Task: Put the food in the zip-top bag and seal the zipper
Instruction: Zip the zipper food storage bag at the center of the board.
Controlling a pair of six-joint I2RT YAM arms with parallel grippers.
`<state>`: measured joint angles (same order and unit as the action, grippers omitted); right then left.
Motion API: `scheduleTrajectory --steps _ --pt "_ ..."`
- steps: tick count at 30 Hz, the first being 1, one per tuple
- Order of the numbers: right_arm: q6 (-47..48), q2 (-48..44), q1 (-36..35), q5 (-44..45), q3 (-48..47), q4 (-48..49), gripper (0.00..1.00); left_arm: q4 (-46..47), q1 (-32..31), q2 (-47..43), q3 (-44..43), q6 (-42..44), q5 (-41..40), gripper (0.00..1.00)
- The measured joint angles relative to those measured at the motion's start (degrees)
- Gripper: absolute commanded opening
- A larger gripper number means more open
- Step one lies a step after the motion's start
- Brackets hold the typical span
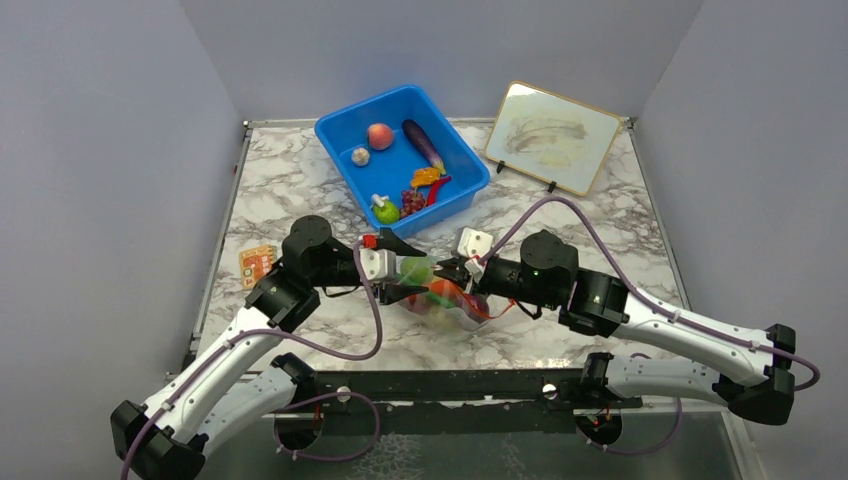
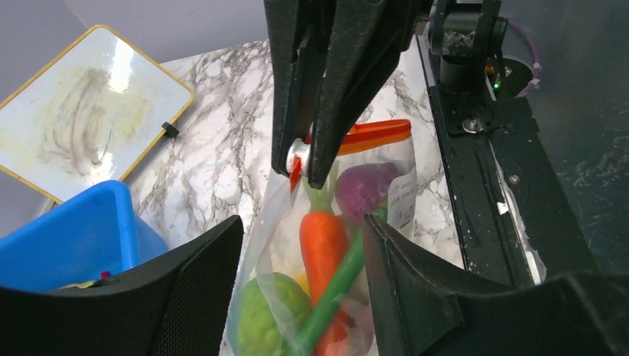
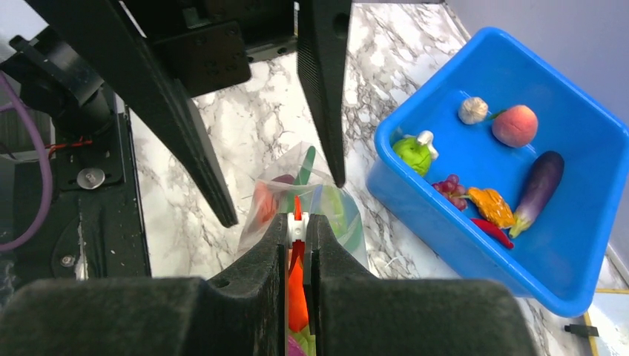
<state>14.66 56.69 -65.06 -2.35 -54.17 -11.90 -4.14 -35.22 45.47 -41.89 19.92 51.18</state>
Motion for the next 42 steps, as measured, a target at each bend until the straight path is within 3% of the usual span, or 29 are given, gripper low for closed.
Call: scheduleTrajectory --steps 5,9,13,15,42 --pt "0.00 0.33 0.00 -1.64 0.00 0.20 0.01 1.57 0.02 2.54 0.00 -0.33 -0.02 0.62" --pt "-0.04 0.94 0.00 -2.71 0.00 0.76 0.01 2.38 0.00 4.55 -0.39 -0.17 0.02 0.53" --pt "-0.26 1.46 -0.02 -3.41 0.00 1.25 0.01 2.86 0.00 6.01 -1.55 0.15 0.35 0.24" --pt "-0.42 1.55 0.02 -3.45 0.00 1.42 0.01 2.84 0.00 6.08 -1.64 0.22 0.85 0.00" --pt "-2.93 -0.87 0.00 -2.12 0.72 -0.68 0.01 -0.24 -0.55 1.79 -1.66 3.48 0.66 0.00"
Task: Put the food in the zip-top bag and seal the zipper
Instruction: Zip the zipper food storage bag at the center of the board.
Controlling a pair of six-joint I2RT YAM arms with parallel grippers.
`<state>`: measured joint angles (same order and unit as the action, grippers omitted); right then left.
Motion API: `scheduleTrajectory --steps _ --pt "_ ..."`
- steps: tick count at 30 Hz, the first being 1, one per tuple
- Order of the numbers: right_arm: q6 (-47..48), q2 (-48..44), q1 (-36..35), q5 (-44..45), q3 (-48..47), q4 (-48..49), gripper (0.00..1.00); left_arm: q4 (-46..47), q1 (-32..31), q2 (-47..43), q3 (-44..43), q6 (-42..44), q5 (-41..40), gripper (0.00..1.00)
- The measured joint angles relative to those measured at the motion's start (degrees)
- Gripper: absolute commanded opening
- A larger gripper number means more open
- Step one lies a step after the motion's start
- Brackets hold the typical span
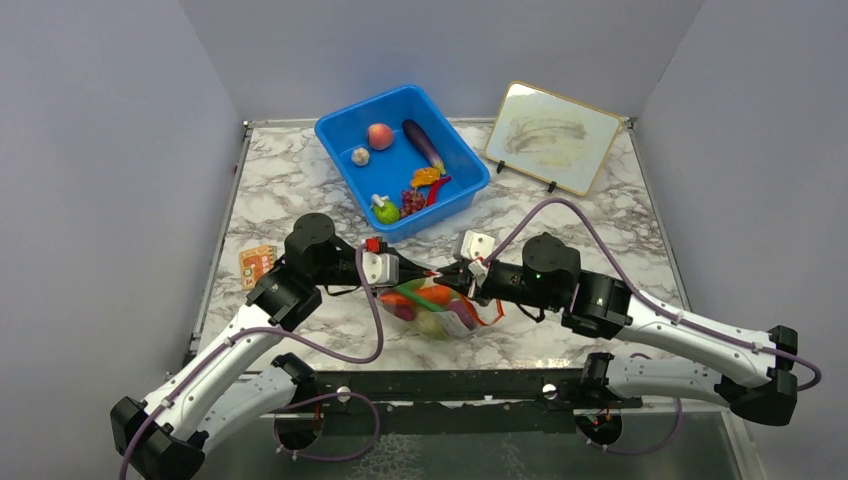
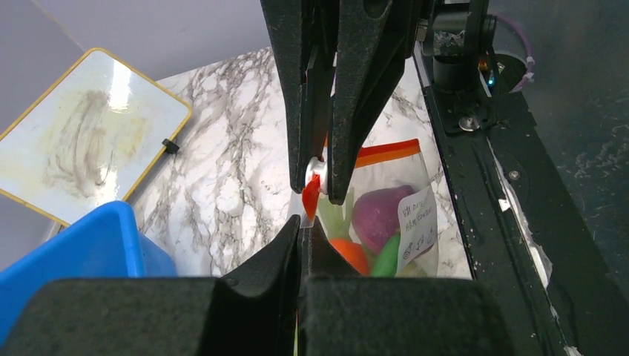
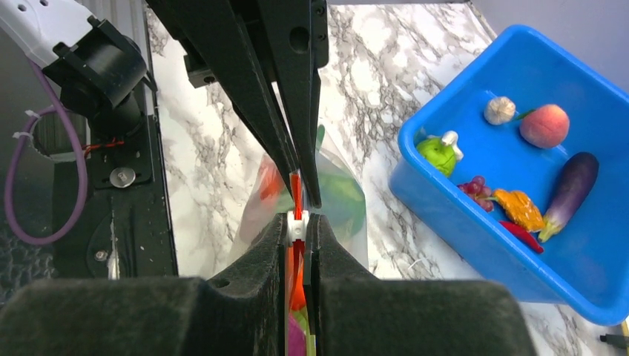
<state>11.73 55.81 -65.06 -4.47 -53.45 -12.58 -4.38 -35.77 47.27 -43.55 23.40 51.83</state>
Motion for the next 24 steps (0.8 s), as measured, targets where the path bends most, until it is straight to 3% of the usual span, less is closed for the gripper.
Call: scheduleTrajectory --steps 18,24 --pt "-1.84 -5.25 0.02 3.87 1.66 -7.96 0.01 -1.03 1.31 -2.19 -1.18 0.39 -3.50 0.00" --pt "-2.67 -7.48 0.02 5.53 1.66 -10.25 0.01 -4.33 2.40 -2.45 -5.25 2.51 -5.01 0.00"
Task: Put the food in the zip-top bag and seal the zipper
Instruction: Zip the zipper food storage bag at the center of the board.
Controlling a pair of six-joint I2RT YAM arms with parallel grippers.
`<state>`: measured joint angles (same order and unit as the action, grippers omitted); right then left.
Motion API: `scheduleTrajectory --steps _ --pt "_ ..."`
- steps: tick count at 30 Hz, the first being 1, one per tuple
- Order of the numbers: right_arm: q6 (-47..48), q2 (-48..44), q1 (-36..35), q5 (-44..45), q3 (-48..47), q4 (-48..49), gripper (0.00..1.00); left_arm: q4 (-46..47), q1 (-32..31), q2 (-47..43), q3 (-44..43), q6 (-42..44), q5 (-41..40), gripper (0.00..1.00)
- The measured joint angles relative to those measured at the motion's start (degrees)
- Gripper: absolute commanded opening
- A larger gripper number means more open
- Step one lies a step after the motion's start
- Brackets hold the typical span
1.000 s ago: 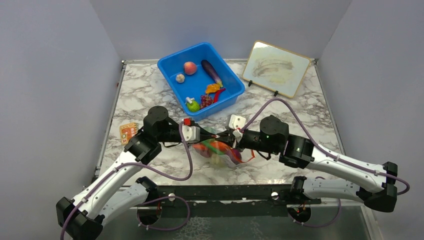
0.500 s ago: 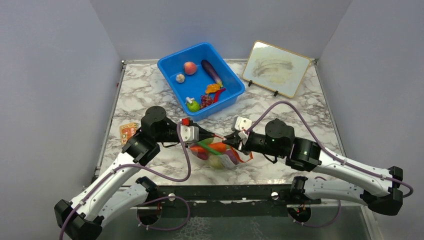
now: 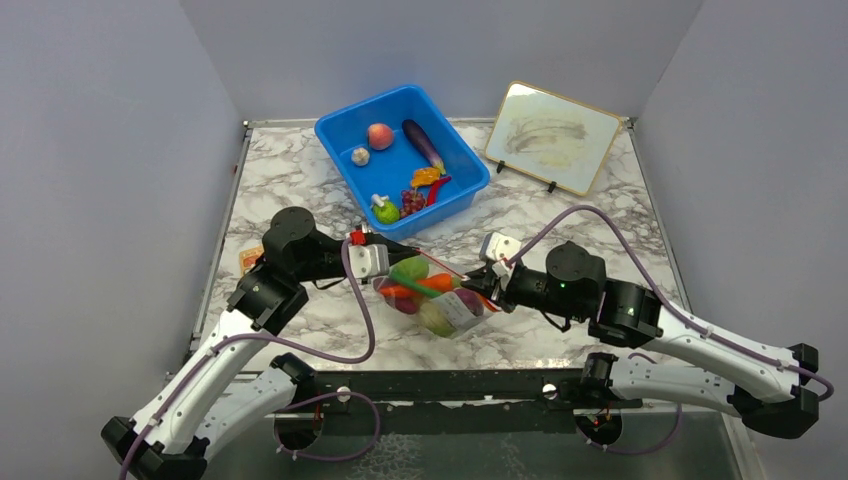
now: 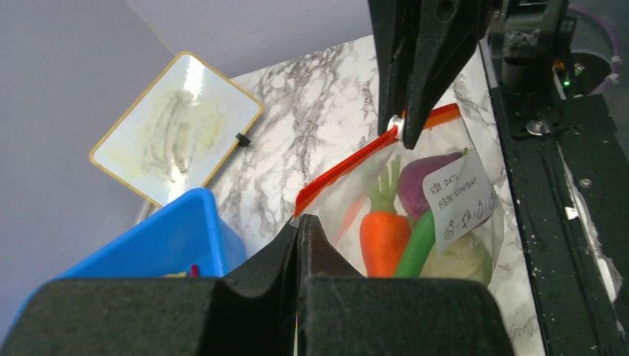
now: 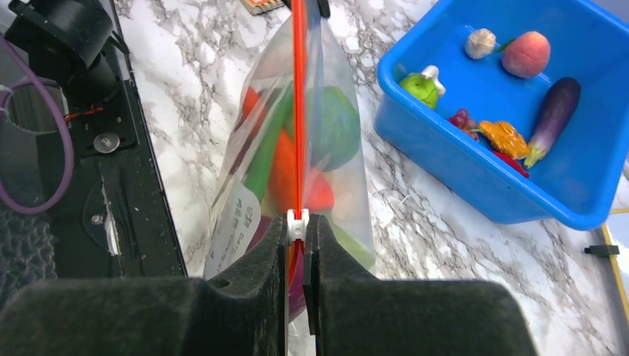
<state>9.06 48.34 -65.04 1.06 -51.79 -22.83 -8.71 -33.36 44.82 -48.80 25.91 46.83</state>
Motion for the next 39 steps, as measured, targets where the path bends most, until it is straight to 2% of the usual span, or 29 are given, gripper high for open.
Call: scheduleTrajectory --steps 17,21,22,23,26,34,39 --pt "-0.46 -2.25 0.00 1.09 0.04 -3.85 0.01 -6.88 0.79 -0.24 -2.21 6.12 -8.55 0.00" --pt "0.90 -1.95 0.00 0.28 0.02 -3.91 0.01 -7.26 0.94 -1.66 -2.05 9.31 -8.85 0.55" --pt "1.49 -1.57 0.00 -0.63 0.02 -4.20 0.01 -7.45 1.36 -2.51 -2.03 10.71 -8.48 0.64" --pt "1.97 -0.90 0.00 -1.38 -0.04 -4.26 0.01 -7.63 1.77 -3.21 -2.03 11.87 -7.61 0.68" --pt "3.43 3.06 0.00 -3.63 -1.68 -4.55 0.01 -8.79 2.16 -4.24 -2.03 14.19 -2.95 0.74" --pt "6.16 11.37 0.00 -7.80 -5.68 -4.04 0.01 -10.29 2.16 1.25 -1.88 14.58 11.23 0.76" --pt "6.60 13.14 0.00 -9.84 -6.38 -2.84 0.01 -11.72 2.16 4.39 -0.15 13.42 14.40 0.70"
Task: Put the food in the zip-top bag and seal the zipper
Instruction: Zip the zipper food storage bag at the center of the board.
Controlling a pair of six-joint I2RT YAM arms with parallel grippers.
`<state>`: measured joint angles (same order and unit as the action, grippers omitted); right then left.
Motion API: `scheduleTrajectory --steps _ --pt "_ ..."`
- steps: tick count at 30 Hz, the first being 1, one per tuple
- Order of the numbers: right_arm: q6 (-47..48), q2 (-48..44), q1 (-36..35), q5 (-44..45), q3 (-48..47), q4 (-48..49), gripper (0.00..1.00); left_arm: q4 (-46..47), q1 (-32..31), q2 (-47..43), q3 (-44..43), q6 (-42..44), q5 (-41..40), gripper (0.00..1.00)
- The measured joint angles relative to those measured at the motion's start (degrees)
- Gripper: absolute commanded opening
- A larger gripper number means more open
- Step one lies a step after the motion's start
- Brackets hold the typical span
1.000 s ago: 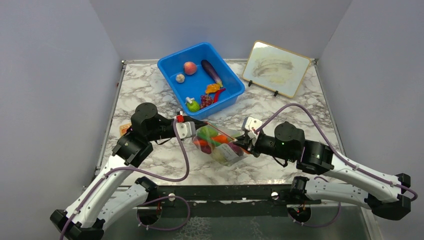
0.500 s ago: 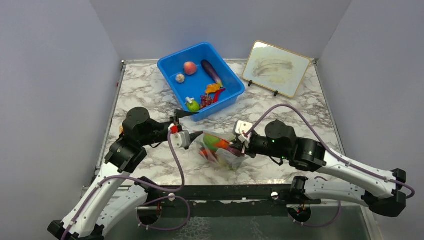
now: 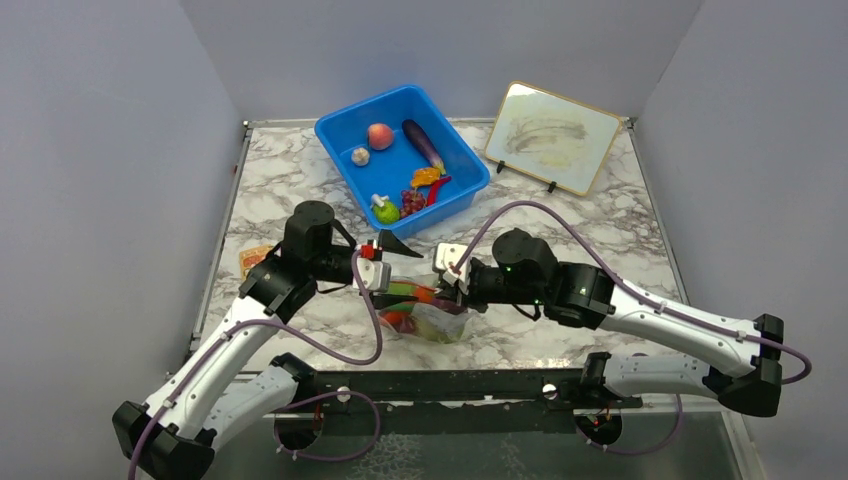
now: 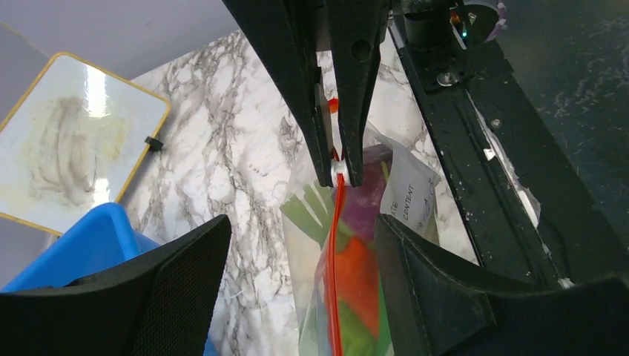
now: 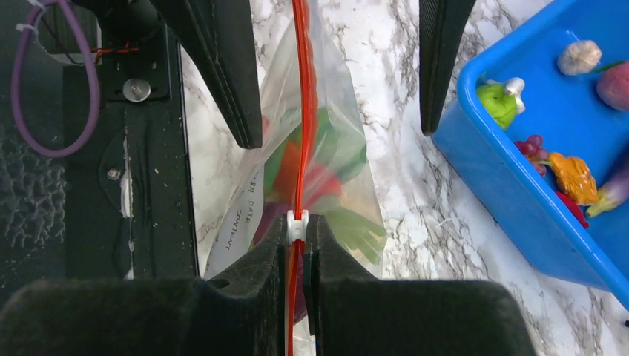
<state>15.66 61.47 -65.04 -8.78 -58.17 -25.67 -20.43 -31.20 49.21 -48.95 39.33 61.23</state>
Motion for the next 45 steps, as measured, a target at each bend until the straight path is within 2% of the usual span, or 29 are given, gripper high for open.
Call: scheduleTrajectory --steps 2,3,4,5,6,7,22,33,45 --pt "0.15 0.44 0.00 -0.81 -0.02 0.46 0.01 -0.52 -0.02 0.26 0.11 -0.04 -0.02 0.63" --pt "0.22 0.59 0.00 -1.16 -0.02 0.68 0.01 -0.81 -0.04 0.46 0.11 0.20 -0.09 0.55" --pt "0.26 0.68 0.00 -1.33 -0.02 0.90 0.01 -1.09 -0.04 0.63 0.11 0.31 -0.13 0.44" --pt "0.28 0.76 0.00 -1.55 -0.02 1.22 0.01 -1.25 -0.04 0.87 0.11 0.48 -0.17 0.30" --pt "0.31 0.79 0.00 -1.66 -0.02 1.42 0.01 -1.55 -0.07 1.20 0.11 0.74 -0.24 0.13" --pt "0.31 0.79 0.00 -1.79 -0.02 1.53 0.01 -1.92 -0.09 1.57 0.11 1.18 -0.31 0.01" --pt "1.42 -3.41 0.11 1.51 -0.07 0.90 0.01 -10.27 -1.79 1.18 -5.92 5.44 -7.93 0.00" --pt "1.79 -10.29 0.11 6.95 -1.97 -7.74 0.01 -12.28 -1.92 -0.07 -8.44 6.71 -16.41 0.00" --pt "2.05 -12.52 0.11 12.76 -8.20 -19.47 0.01 -12.35 -1.88 -1.11 -8.59 7.58 -23.08 0.00"
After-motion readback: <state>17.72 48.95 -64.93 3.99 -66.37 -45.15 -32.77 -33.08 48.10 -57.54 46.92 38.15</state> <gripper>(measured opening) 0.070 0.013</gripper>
